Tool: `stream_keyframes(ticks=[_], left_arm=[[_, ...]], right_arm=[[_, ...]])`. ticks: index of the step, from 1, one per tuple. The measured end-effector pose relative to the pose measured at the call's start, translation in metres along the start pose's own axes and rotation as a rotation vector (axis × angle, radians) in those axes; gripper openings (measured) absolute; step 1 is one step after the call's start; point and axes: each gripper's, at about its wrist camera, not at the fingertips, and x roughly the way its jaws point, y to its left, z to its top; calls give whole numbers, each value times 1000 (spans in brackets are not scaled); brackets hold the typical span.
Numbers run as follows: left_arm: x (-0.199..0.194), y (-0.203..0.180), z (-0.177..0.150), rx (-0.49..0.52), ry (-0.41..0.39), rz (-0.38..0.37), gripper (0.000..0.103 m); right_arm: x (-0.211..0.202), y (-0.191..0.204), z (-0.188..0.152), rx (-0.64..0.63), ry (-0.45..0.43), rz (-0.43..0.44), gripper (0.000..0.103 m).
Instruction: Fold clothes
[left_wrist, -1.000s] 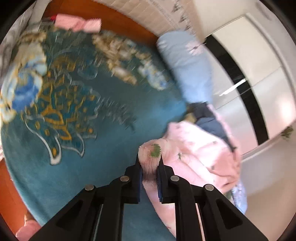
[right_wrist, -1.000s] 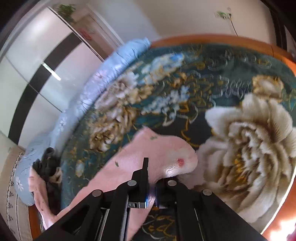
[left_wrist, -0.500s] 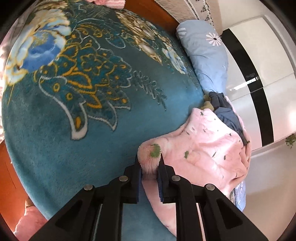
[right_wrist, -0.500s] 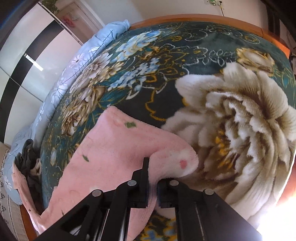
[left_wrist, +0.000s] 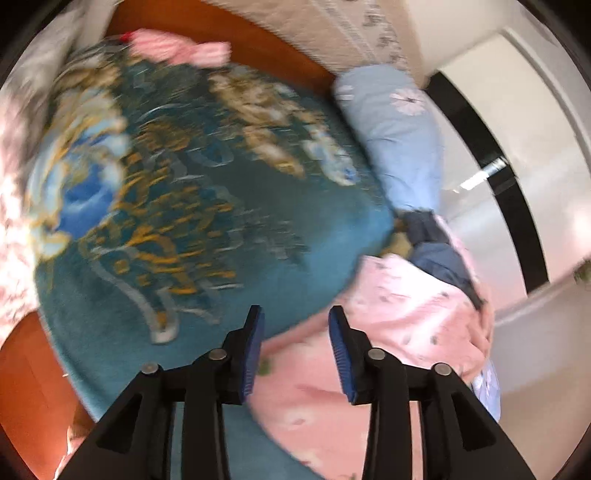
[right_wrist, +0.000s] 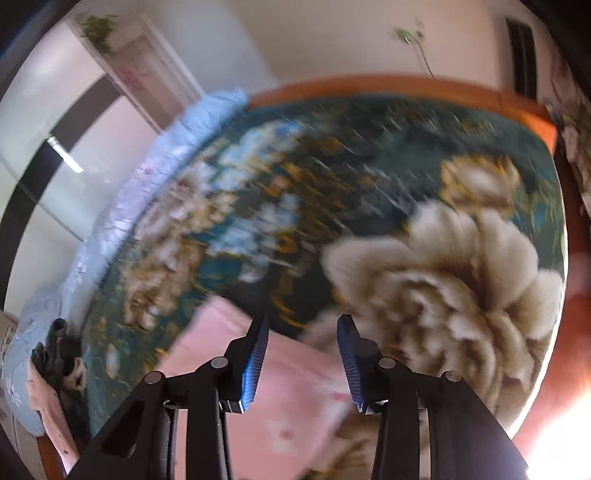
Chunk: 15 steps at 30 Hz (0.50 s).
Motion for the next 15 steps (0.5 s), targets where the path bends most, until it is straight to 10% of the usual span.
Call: stream_keyframes(ticks=[15], left_arm=[[45, -47, -20, 212, 107, -154, 56]], right_arm=[[5, 391, -117, -614, 145, 516, 51]])
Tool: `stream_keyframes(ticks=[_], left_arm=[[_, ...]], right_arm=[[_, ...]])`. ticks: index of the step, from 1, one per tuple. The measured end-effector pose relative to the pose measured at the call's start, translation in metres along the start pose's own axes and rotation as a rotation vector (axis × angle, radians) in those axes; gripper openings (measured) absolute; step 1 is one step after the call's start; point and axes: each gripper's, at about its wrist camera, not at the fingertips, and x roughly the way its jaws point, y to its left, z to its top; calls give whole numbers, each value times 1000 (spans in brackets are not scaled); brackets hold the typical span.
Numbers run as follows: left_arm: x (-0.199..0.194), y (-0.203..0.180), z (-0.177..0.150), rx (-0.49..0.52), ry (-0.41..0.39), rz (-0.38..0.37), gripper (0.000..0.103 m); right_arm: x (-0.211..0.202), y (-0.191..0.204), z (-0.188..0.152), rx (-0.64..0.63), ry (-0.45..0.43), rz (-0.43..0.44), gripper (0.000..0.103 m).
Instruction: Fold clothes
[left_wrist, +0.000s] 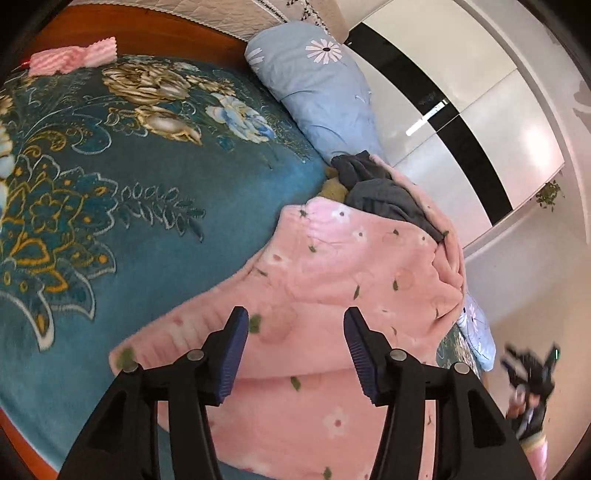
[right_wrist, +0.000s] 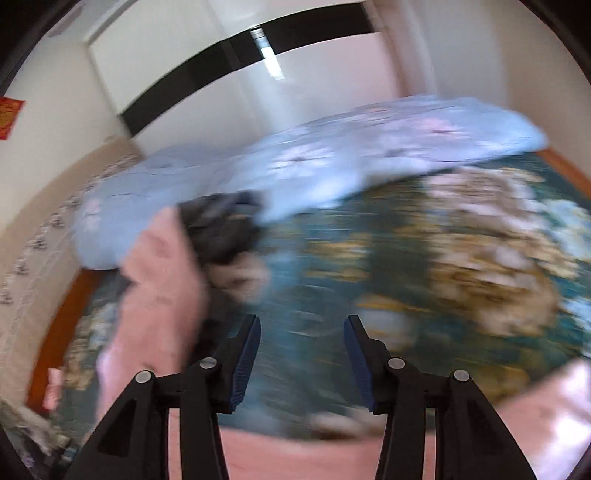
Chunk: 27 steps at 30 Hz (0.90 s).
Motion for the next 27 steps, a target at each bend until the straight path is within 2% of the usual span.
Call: stream_keyframes(ticks=[2, 6, 12, 15, 16, 17, 19, 23, 27], left_arm=[[1, 2, 4, 4, -7, -7, 57], [10, 7, 11, -6, -25, -37, 58], [31, 3, 29, -19, -34, -45, 58], [41, 0, 39, -9, -52, -21, 58], [46, 1, 38, -6, -41, -29, 58], [50, 2, 37, -3, -31, -36, 58], [58, 5, 35, -4, -4, -55, 58], [59, 16, 35, -44, 14, -107, 58], [49, 26, 37, -76, -15, -119, 58]], right_arm=[[28, 32, 12, -4, 3, 55, 51], [86, 83, 28, -14, 31, 56, 51], [153, 145, 45, -112, 38, -31, 51], [176, 158, 53, -145, 50, -155, 50], [184, 160, 54, -153, 61, -205, 40], [188, 159, 53, -154, 73, -234, 21], [194, 157, 49, -146, 95, -253, 9], [177, 160, 46, -160, 48, -265, 7], [128, 153, 46, -156, -49, -231, 6]])
